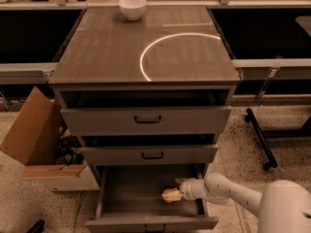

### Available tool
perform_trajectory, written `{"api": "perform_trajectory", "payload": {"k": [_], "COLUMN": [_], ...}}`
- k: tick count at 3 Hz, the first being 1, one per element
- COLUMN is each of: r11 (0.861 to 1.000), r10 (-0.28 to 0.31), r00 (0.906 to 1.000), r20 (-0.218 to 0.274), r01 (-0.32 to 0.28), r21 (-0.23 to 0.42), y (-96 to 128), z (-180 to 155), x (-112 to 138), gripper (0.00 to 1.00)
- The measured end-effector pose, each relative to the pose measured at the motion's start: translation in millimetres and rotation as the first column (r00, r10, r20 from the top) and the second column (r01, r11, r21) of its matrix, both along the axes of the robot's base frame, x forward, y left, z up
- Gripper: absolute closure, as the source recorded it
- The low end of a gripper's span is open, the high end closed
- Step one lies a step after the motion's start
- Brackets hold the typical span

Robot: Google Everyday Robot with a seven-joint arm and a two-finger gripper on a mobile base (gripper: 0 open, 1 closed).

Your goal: Place orange into bottom drawer

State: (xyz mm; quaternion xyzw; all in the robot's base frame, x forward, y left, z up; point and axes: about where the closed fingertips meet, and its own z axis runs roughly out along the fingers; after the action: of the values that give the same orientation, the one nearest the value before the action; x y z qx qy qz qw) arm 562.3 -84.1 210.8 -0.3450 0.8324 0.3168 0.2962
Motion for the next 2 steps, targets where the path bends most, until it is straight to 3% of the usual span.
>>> {"api": "perform_trajectory", "payload": {"k": [1,2], "r11": [1.000,0.998], "r10": [-0.012,-0.049], "r00": [0.9996,0.9952], "r20": [0.027,0.084], "r01": [0.011,0.046], "r21": [0.018,0.042], "y": [-7,-31], "z": [13,45], "x": [-4,-16], "gripper": [0.00,0.00]}}
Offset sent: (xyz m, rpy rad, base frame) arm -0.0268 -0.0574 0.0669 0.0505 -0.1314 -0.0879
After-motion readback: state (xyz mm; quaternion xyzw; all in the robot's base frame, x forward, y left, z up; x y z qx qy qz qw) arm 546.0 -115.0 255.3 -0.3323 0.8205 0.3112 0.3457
